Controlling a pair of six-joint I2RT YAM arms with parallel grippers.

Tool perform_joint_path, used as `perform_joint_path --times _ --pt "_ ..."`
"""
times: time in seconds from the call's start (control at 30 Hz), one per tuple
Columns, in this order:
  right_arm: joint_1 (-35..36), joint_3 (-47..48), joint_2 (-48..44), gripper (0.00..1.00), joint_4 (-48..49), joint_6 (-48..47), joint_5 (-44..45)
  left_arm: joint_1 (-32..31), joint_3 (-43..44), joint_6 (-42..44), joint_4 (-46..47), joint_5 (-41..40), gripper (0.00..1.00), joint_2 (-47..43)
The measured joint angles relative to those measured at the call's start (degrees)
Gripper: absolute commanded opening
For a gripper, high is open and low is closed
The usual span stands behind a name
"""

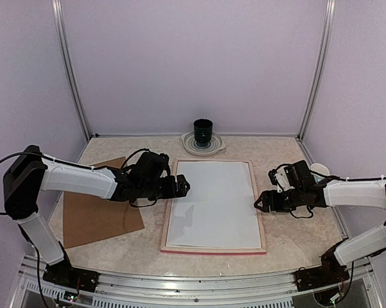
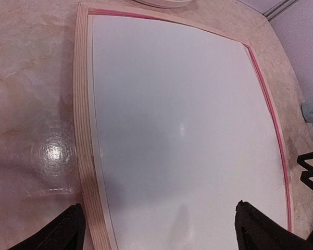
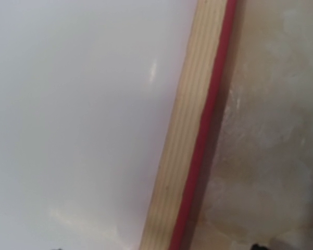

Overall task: Put the photo into the frame
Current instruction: Place the photo on the mat board.

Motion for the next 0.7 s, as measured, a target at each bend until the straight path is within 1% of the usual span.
perform_joint_path --times 0.2,0.37,0.53,0.7 --pt "0.0 0.0 0.0 0.64 0.0 0.1 0.0 -0.8 2.3 1.7 -2.9 -3.9 0.96 0.5" --pt "0.0 1.4 0.0 0.53 -0.1 0.2 0.5 -2.1 5.4 3.3 -5.0 -8.5 0.95 4.0" --pt "0.6 4.2 0.9 0.51 0.3 0.2 1.0 -3.0 6.9 4.6 -7.5 -11.7 0.95 7.4" --pt "2.0 7.6 5.3 0.51 0.9 0.3 1.7 -3.8 8.6 5.5 -9.8 -14.4 0.95 10.4"
